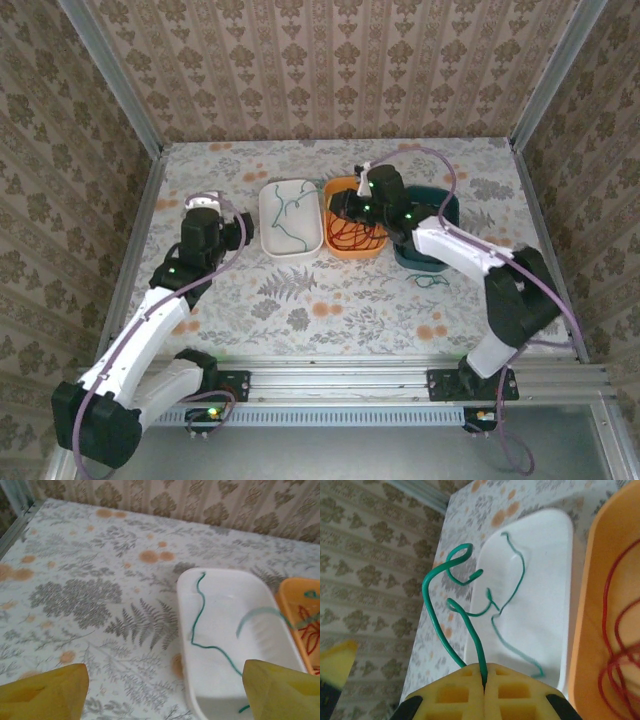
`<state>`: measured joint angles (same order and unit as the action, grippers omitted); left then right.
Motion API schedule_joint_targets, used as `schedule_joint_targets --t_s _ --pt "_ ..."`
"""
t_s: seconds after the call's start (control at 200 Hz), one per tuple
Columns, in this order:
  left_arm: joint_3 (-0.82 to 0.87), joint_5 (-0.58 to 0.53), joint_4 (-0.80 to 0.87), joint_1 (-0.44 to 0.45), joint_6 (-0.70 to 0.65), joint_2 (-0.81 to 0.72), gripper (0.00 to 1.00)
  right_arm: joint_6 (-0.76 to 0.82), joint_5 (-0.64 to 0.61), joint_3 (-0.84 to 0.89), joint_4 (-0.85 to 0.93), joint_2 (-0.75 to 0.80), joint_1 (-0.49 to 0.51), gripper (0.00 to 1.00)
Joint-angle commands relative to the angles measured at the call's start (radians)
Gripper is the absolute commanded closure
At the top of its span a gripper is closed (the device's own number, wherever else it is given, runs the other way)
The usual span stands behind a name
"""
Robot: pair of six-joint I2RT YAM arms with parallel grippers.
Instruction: Untangle the cables
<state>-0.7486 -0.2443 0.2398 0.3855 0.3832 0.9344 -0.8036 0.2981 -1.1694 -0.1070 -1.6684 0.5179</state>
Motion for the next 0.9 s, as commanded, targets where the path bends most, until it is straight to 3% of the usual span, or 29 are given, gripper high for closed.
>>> schedule_joint_targets --t_s 0.0,0.135,0.235,0.29,0.515,0.715,0.89 --pt "0.027 -0.025 0.047 0.000 0.054 -0.003 0.18 -0.064 -0.077 -0.068 -0.103 -0.116 0.017 0.90" --pt "0.028 -0.018 0.023 0.015 0.064 0.026 0.16 -0.086 -0.026 -0.129 -0.057 -0.221 0.048 0.73" --pt "0.009 -0.016 0.023 0.028 0.039 0.063 0.16 0.035 -0.051 -0.159 0.089 -0.193 0.088 0.56" --pt "0.000 -0.012 0.017 0.041 0.020 0.082 0.15 0.106 -0.090 -0.165 0.174 -0.152 0.104 0.52" --pt "-0.036 -0.050 -0.013 0.125 -0.040 0.160 0.15 0.242 -0.229 -0.071 0.330 0.057 0.111 0.49" --pt "-0.047 0.026 -0.056 0.142 -0.023 0.221 0.15 0.283 -0.239 -0.096 0.471 0.120 0.093 0.49" --pt "-0.047 0.022 -0.081 0.186 -0.040 0.245 0.15 0.118 -0.361 0.031 0.609 0.250 0.004 0.49"
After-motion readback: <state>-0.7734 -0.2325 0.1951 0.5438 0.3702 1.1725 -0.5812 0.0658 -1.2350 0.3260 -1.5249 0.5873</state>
